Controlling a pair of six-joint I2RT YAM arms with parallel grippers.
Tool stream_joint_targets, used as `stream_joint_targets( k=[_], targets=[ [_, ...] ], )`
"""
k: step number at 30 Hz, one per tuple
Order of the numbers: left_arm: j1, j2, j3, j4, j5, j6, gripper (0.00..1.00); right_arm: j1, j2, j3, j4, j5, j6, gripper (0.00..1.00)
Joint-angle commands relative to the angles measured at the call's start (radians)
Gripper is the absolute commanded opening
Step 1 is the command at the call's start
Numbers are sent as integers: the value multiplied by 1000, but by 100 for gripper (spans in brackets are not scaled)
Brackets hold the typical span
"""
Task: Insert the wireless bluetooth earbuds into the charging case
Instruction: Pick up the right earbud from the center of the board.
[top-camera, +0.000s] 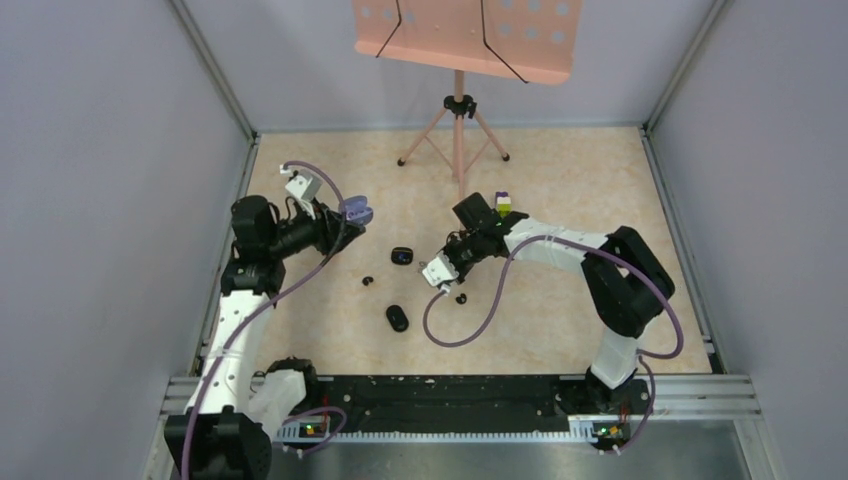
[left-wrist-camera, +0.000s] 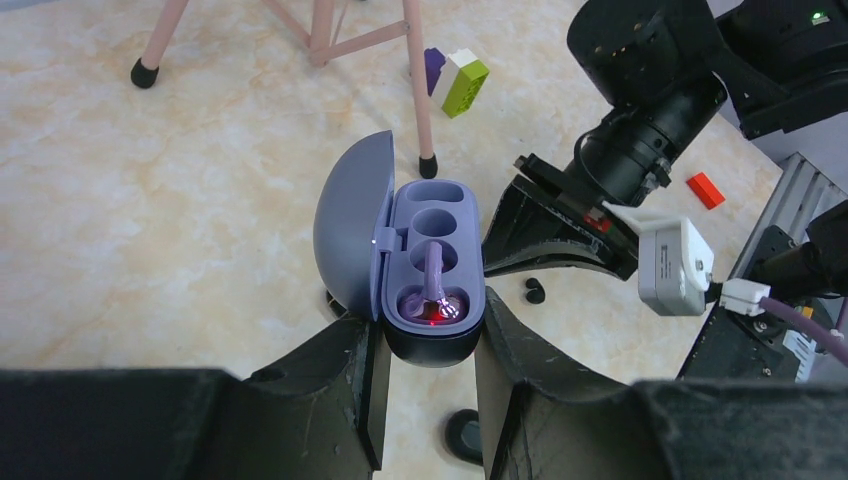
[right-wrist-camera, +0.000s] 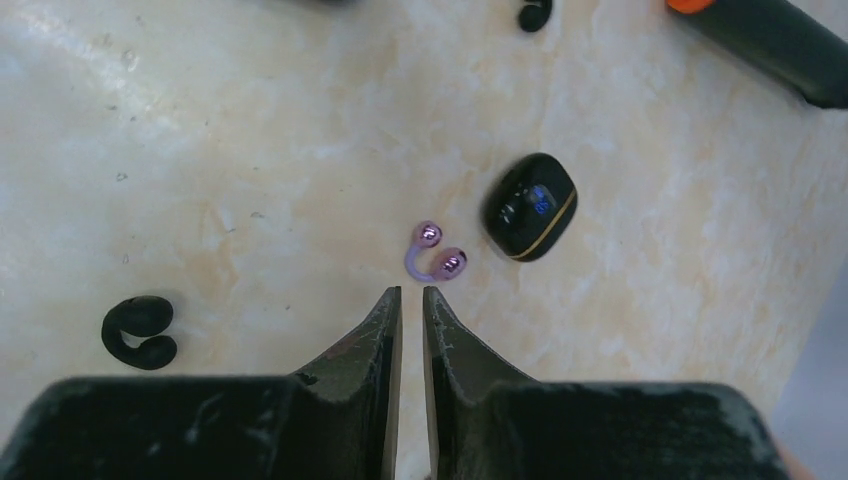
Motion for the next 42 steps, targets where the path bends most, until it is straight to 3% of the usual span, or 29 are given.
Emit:
stream_joint_targets(
  k=[1,24,42],
  targets=[
    [24,11,50,-7,-4,7,0,21,48,29,-78,-34,-313,12],
    [71,33,38,16,-10,-8,0,28,242,177,-99,32,-354,25],
    [87,25,25,15,-20,-12,0,37,303,247,-115,18,-413,23]
  ],
)
